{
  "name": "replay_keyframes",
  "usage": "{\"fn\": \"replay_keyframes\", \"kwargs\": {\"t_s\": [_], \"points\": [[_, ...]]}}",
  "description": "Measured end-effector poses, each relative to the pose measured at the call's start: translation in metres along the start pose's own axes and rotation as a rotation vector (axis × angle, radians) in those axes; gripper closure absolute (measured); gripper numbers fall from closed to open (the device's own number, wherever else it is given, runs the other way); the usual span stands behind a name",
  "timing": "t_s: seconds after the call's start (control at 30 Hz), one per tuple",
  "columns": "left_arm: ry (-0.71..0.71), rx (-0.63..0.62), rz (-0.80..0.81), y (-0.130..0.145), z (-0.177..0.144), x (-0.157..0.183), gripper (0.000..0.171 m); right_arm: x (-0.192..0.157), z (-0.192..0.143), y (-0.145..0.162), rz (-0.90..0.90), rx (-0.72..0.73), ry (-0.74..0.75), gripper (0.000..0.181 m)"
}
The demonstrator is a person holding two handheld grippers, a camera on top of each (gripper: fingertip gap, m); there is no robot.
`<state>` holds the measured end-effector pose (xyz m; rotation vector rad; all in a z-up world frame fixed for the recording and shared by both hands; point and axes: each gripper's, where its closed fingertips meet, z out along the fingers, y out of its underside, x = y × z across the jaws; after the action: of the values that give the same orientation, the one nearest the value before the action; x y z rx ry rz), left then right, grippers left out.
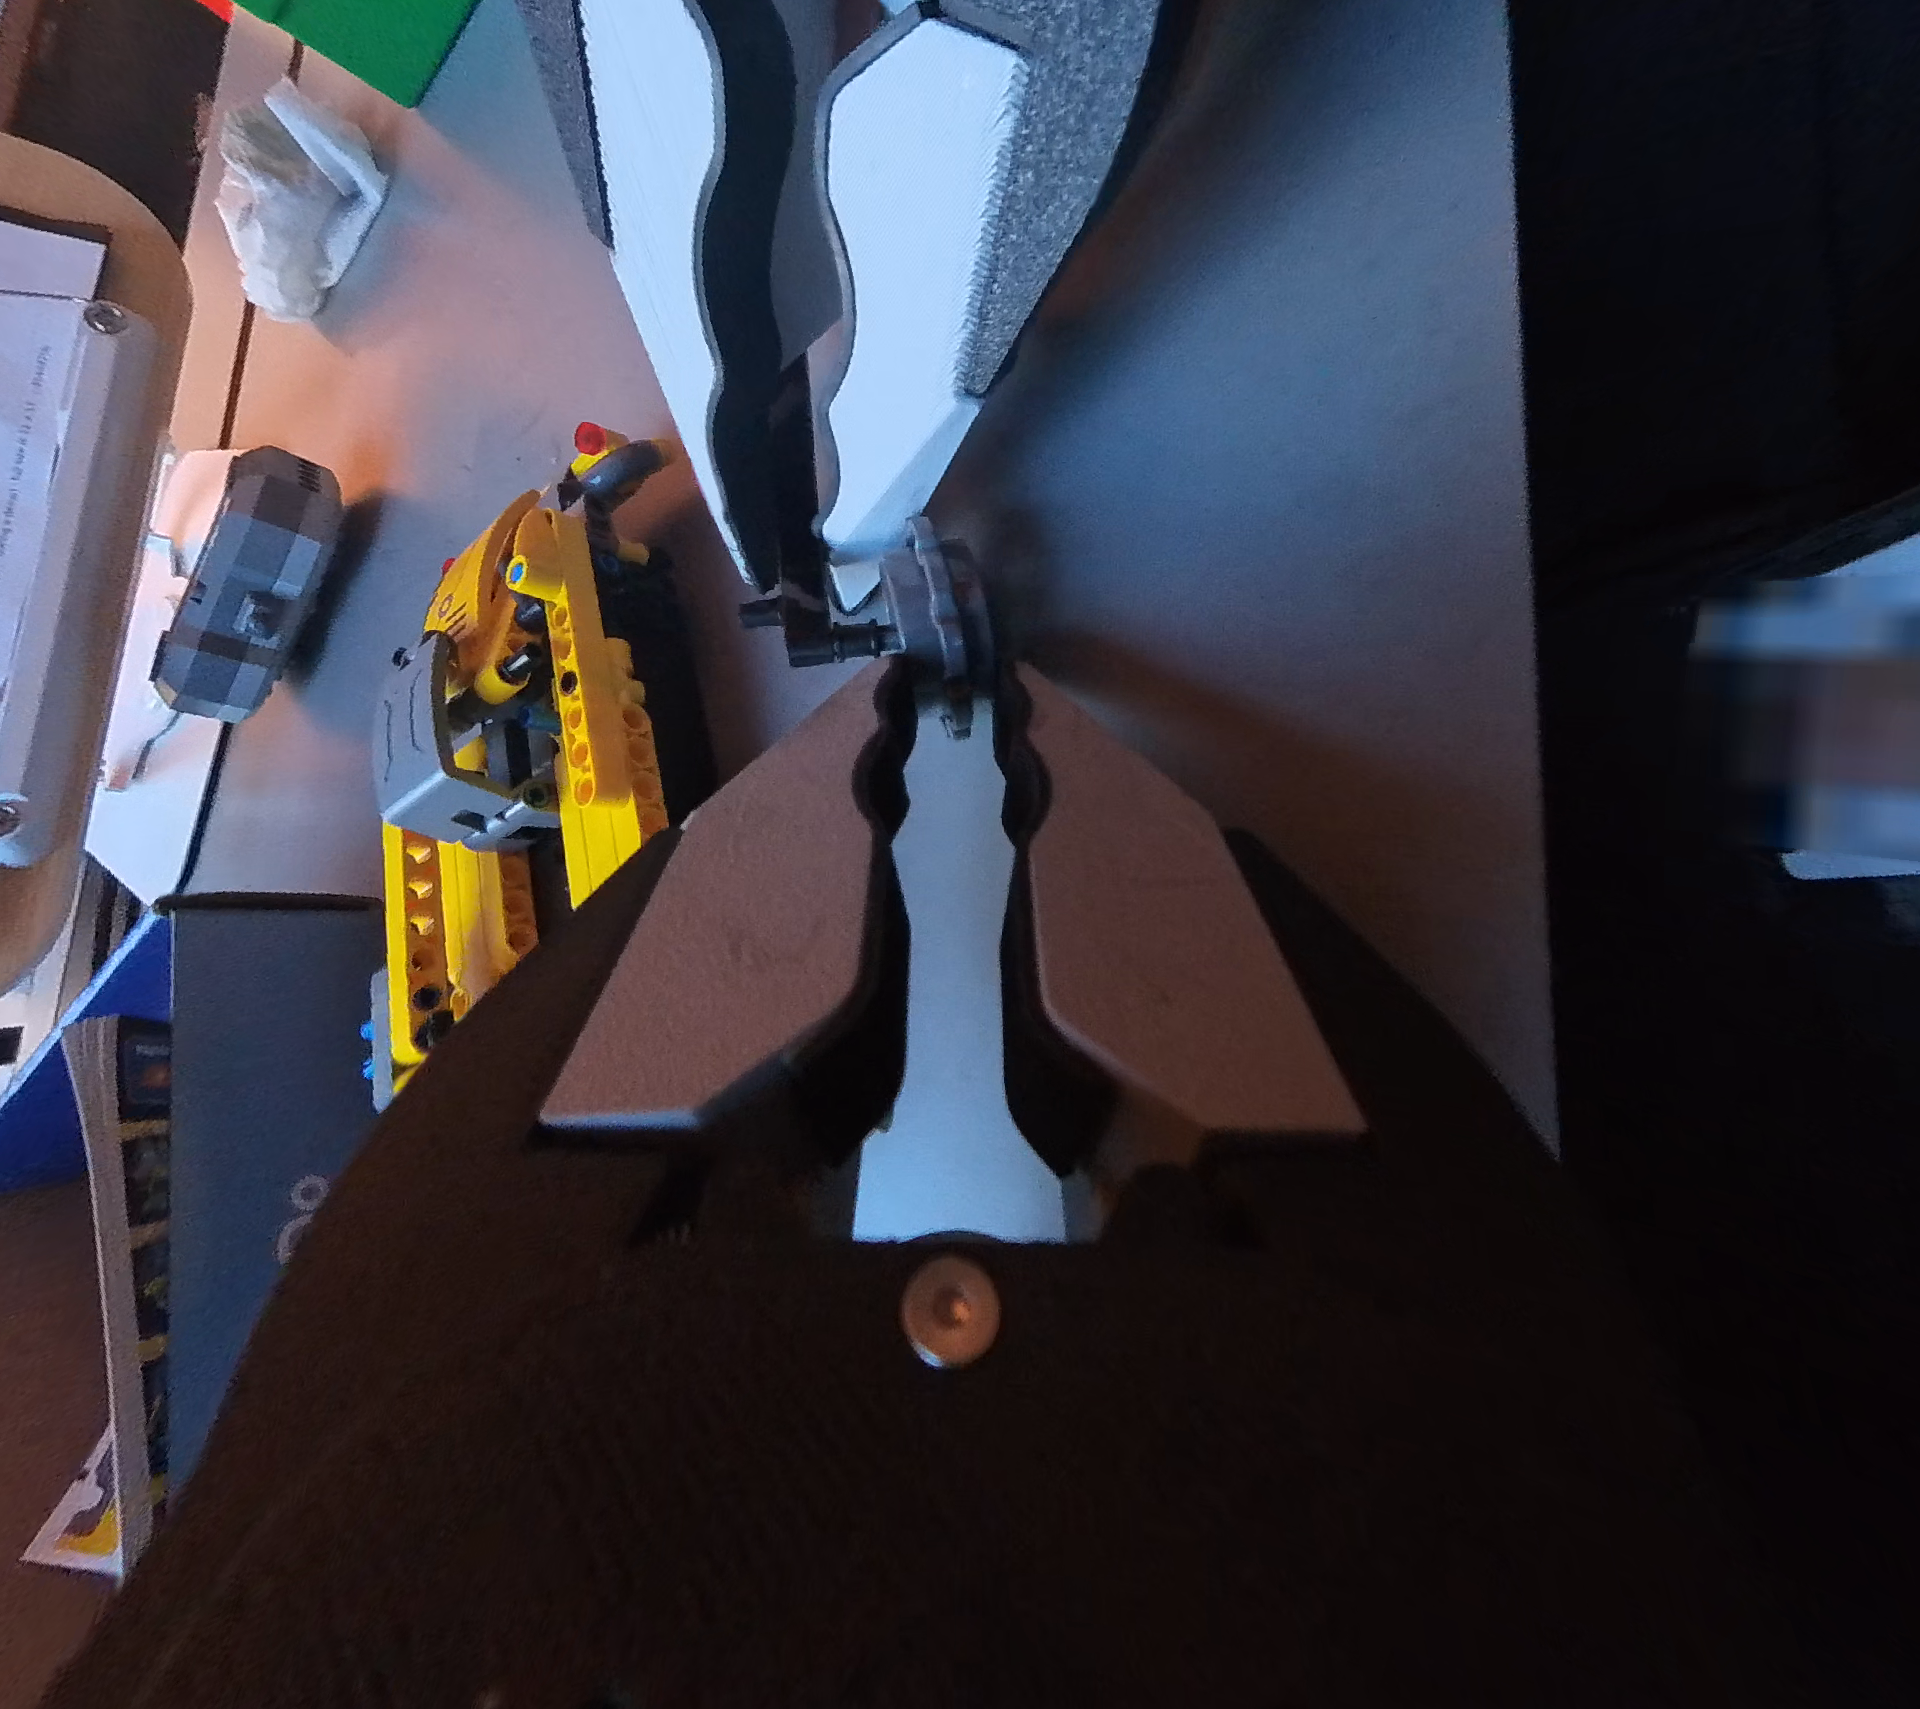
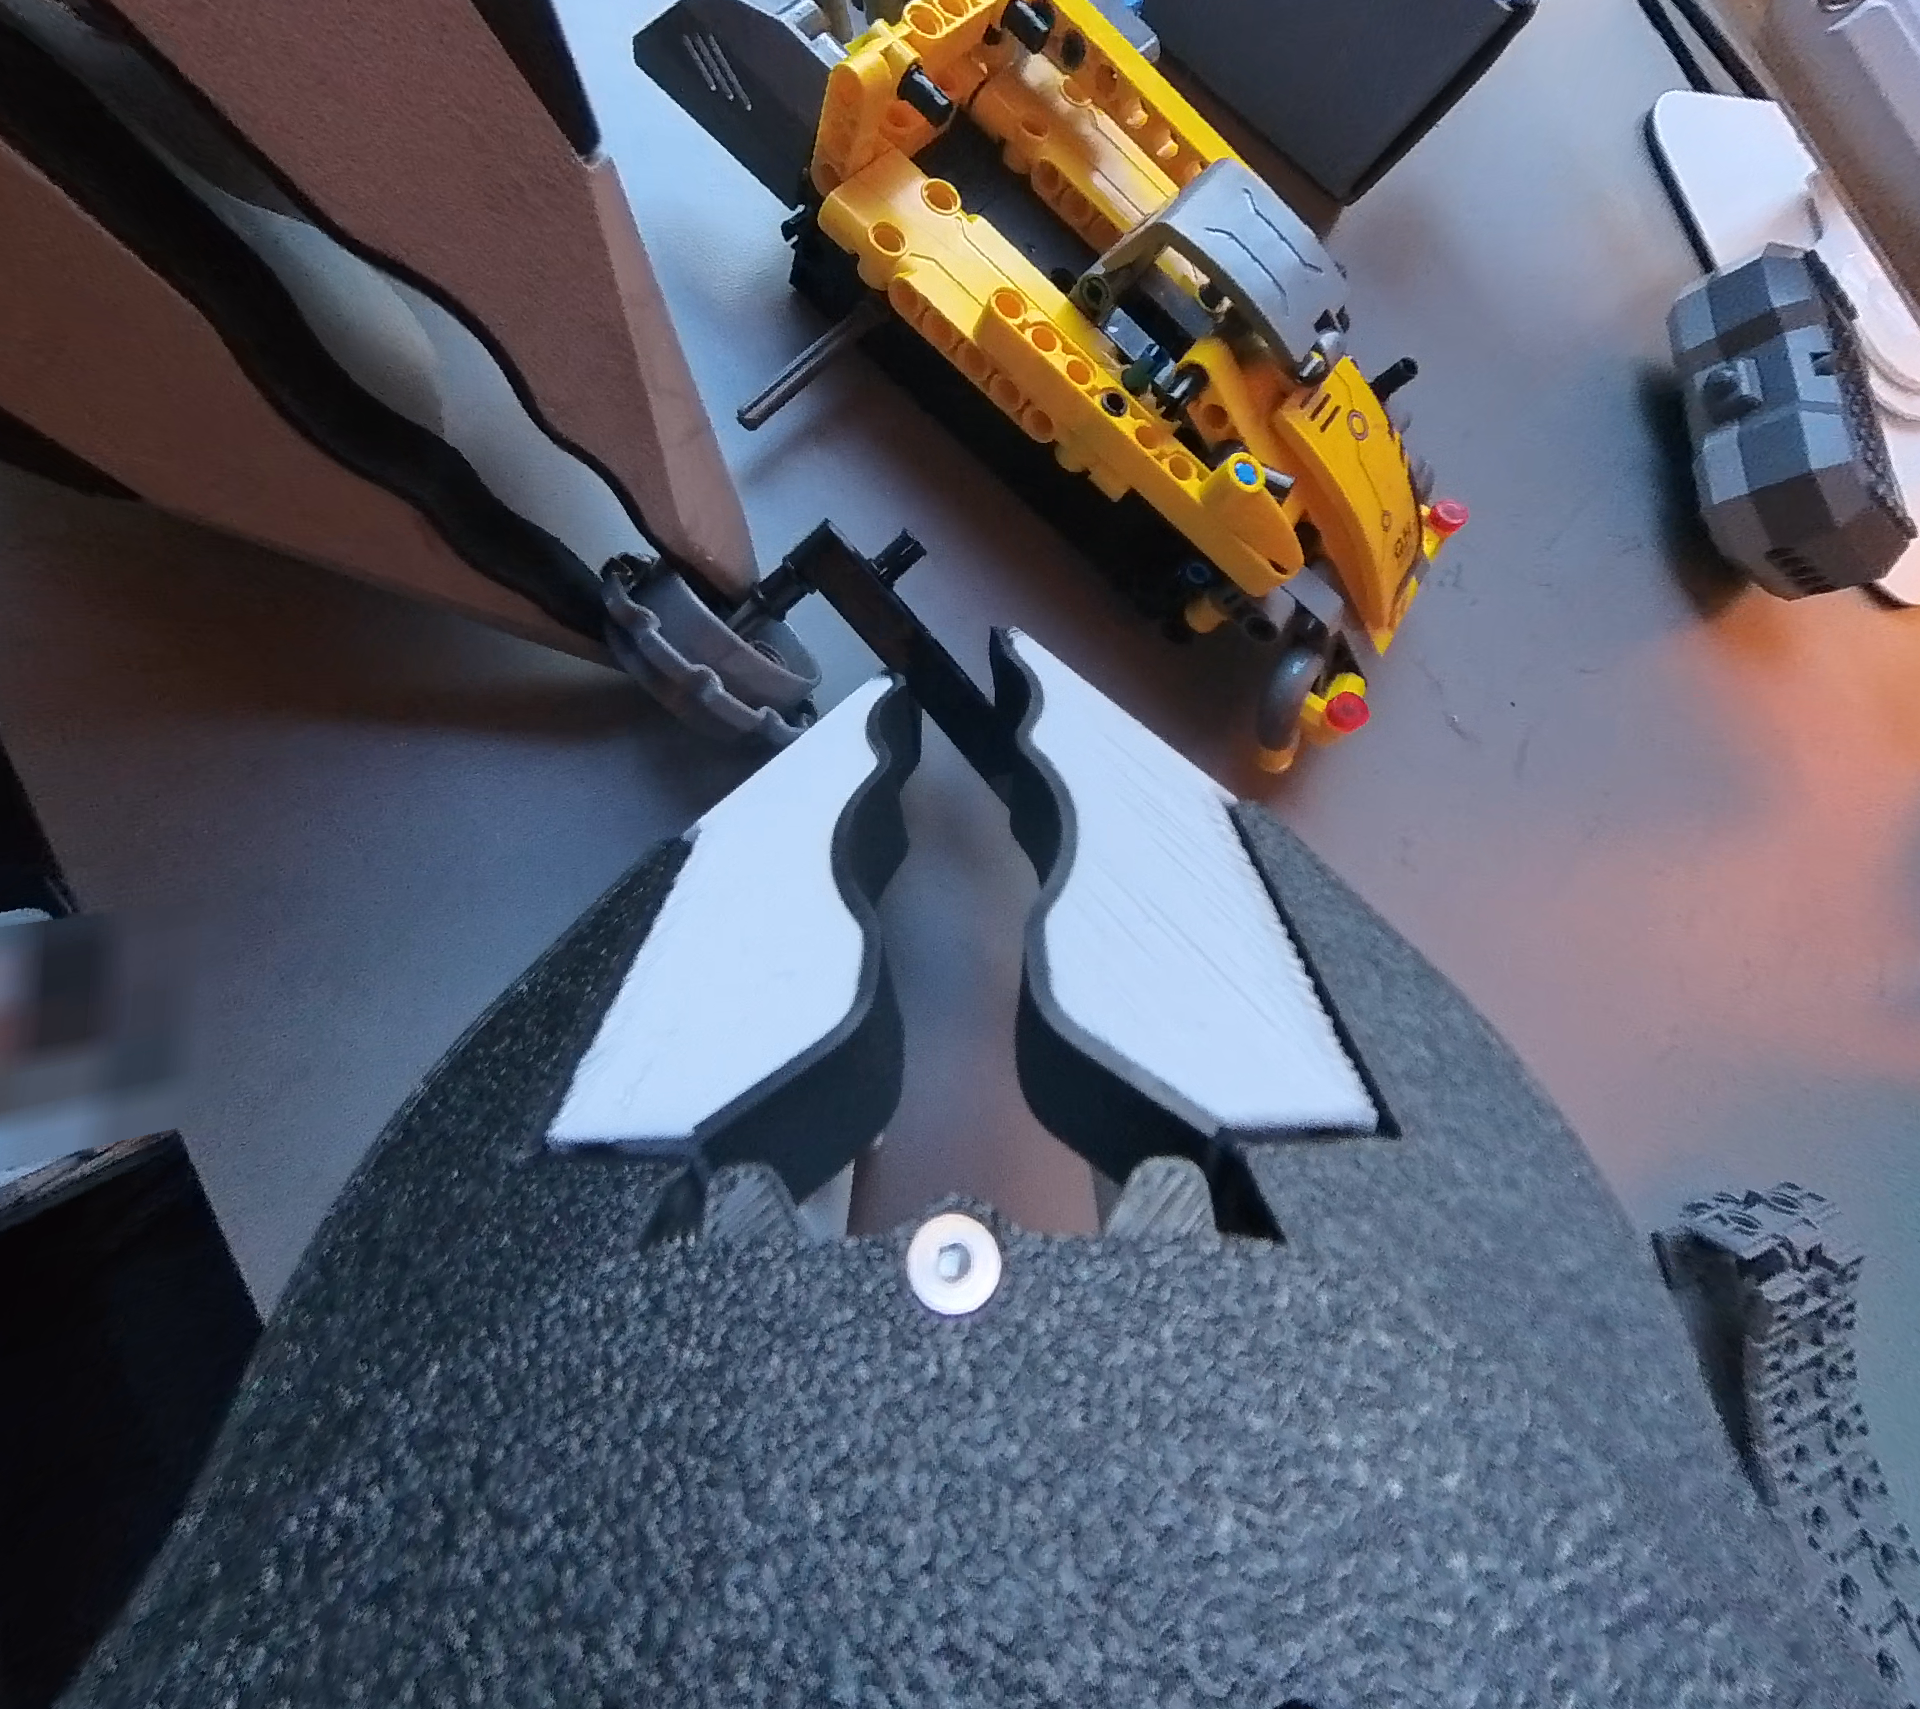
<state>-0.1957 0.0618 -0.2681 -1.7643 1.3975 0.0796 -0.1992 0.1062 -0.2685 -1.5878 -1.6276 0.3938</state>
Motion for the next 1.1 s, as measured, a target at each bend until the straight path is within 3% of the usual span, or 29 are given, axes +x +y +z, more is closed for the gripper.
{"fn": "replay_keyframes", "kwargs": {"t_s": [0.57,0.73,0.83,0.93,1.1], "points": [[0.006,0.018,0.012,-0.002,0.001,0.000,0.158,0.002,0.000,0.001,0.038,-0.014,0.029,0.168],[0.116,0.122,-0.097,-0.011,-0.003,0.005,0.158,-0.007,-0.008,0.006,0.009,-0.012,-0.051,0.169],[0.124,0.201,-0.064,-0.024,-0.007,0.009,0.158,-0.004,-0.026,0.004,-0.022,0.031,0.006,0.167],[0.119,0.187,-0.055,-0.025,-0.005,0.012,0.158,0.000,-0.053,0.012,0.033,0.067,0.005,0.144],[0.153,0.178,-0.008,-0.040,0.007,0.025,0.158,0.033,-0.093,0.056,0.149,0.057,0.045,0.132]]}}
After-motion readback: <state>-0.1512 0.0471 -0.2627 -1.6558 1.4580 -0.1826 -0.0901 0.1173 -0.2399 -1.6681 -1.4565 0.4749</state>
